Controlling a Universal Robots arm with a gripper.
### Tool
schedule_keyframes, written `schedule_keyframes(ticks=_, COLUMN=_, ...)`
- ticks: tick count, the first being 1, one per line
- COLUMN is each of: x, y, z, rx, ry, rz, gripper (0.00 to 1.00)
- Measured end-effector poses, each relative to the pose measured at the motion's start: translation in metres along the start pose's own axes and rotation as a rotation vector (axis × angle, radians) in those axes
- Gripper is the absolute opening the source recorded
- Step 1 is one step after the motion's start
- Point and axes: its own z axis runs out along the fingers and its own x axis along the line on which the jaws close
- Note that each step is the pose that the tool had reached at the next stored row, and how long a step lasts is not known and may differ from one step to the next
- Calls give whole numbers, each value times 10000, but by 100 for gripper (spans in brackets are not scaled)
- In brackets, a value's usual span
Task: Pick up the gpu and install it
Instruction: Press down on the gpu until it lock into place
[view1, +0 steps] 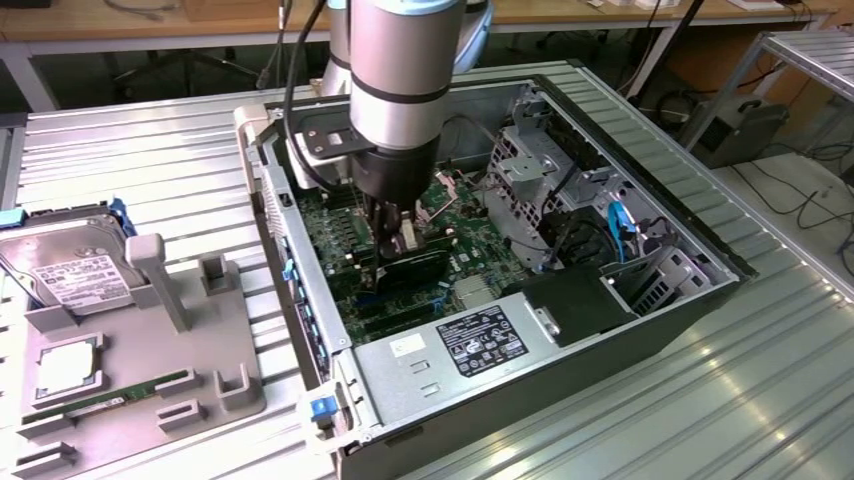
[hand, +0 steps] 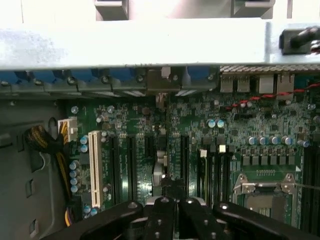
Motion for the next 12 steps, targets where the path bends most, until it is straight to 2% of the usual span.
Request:
schedule_keyframes(ticks=6, x=5, y=-7, z=-262, rx=-11, ry=13, rz=0, gripper=11)
schedule_keyframes(ticks=12, x=5, y=-7, z=-276, rx=-10, ry=12, rz=-1, gripper=11)
